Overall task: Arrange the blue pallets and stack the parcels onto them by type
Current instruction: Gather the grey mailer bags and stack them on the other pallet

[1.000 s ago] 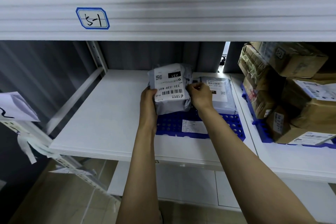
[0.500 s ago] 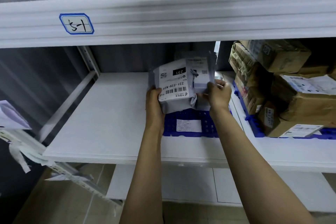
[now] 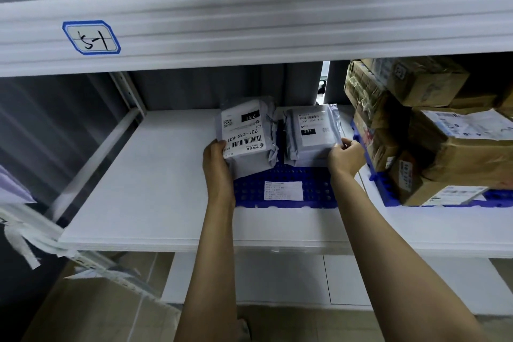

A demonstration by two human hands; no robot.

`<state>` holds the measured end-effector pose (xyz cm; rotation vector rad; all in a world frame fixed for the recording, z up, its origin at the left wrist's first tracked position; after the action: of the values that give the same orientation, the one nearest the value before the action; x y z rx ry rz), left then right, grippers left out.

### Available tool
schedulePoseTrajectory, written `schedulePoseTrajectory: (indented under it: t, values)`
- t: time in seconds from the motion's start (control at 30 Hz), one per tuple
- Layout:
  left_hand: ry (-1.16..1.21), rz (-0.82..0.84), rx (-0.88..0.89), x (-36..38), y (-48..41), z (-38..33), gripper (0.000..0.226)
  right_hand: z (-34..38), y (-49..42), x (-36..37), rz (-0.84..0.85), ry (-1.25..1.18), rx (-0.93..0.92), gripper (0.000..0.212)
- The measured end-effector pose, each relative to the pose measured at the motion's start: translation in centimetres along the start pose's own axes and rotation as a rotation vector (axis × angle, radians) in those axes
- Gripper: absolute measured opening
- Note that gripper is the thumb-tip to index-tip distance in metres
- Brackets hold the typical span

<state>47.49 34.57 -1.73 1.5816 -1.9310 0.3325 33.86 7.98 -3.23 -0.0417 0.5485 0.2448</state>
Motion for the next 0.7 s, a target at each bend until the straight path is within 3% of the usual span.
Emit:
schedulePoseTrajectory:
  t: [0.17,0.27,0.33,0.47,0.6,0.7]
  values:
    - [-0.037,0.012,0.008,0.3,0.5,0.1,0.08,1.3,1.1,-1.0,-0.08,0.222,-0.116,0.044]
    - [-0.063,0.049,0.015,1.4,1.4,0.7,0.068,2.5,2.2,-1.7,-0.121,0.147,-0.219,0.039]
    - [-0.103,0.079,0.019,2.0,1.8,1.3,0.054,3.0,2.7,-1.6,-0.026,-0.018,-0.261,0.032]
    - [-0.252,0.151,0.058,3.6,3.2,2.9,0.039,3.2,4.1,-1.2,0.331,-0.298,-0.182,0.027]
    - [-0.295,0.194,0.044,5.3,5.1,4.5,0.044,2.7,5.5,-1.4,0.569,-0.324,-0.162,0.031]
    - [-0.334,0.238,-0.022,6.4,6.2,6.3,0.044,1.7,5.7,-1.9,0.613,-0.245,-0.198,0.026]
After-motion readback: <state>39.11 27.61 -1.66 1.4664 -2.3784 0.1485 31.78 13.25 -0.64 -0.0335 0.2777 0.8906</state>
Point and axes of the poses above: each hand's wrist, its own y-axis away from the middle knuckle, its own x-axis out of the palm, z = x × y, the point moved 8 cm from there along -y, towards the middle knuckle, and after that the axes turned 14 degrees about y, right-handed, at the moved point
